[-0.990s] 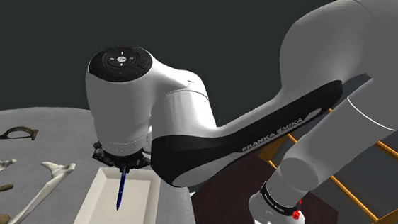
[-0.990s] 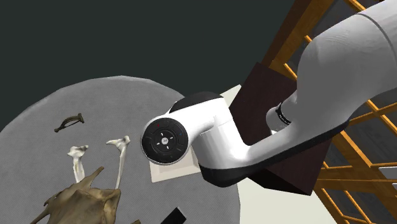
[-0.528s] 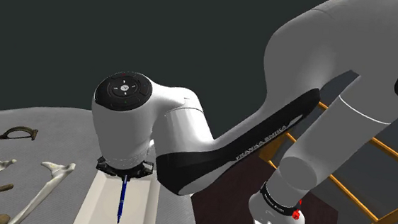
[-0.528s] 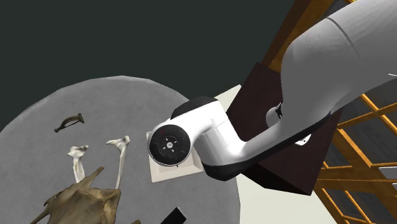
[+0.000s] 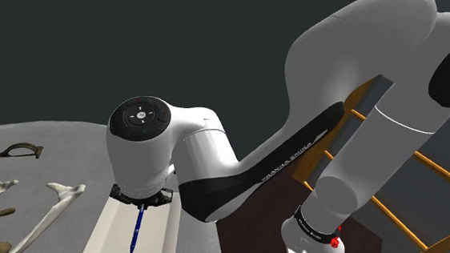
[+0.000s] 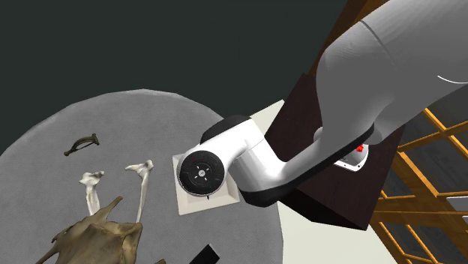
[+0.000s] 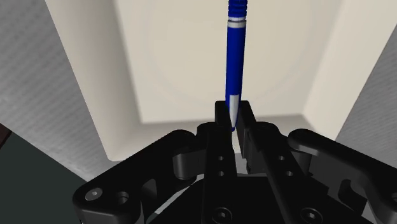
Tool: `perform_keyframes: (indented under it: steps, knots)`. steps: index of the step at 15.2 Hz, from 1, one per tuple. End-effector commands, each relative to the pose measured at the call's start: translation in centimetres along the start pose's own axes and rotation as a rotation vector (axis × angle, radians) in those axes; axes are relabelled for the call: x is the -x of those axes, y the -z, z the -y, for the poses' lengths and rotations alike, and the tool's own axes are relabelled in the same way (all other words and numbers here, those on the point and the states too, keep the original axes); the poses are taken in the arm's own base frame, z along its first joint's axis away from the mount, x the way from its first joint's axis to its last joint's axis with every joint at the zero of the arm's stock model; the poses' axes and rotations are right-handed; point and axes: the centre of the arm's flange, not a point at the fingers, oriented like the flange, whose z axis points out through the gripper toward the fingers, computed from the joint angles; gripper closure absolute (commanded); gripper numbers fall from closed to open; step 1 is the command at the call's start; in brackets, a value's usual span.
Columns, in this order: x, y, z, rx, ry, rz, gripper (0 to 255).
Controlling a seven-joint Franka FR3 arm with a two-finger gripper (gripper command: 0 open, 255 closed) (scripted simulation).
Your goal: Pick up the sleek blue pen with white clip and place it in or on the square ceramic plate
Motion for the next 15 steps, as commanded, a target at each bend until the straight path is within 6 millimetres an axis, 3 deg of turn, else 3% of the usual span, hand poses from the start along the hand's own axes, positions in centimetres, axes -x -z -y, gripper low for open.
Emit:
perform_keyframes:
  steps: [1,3,4,9,13,15]
  knots:
    - [0.0,0.0,0.0,0.000,0.000,0.000,255]
    - [0.0,0.0,0.0,0.000,0.000,0.000,255]
    - [0.0,0.0,0.0,0.000,0.000,0.000,0]
    - [0.0,0.0,0.0,0.000,0.000,0.000,0]
    - [0.0,5.0,0.0,0.000,0.000,0.000,0]
    - [0.0,5.0,0.0,0.000,0.000,0.000,0]
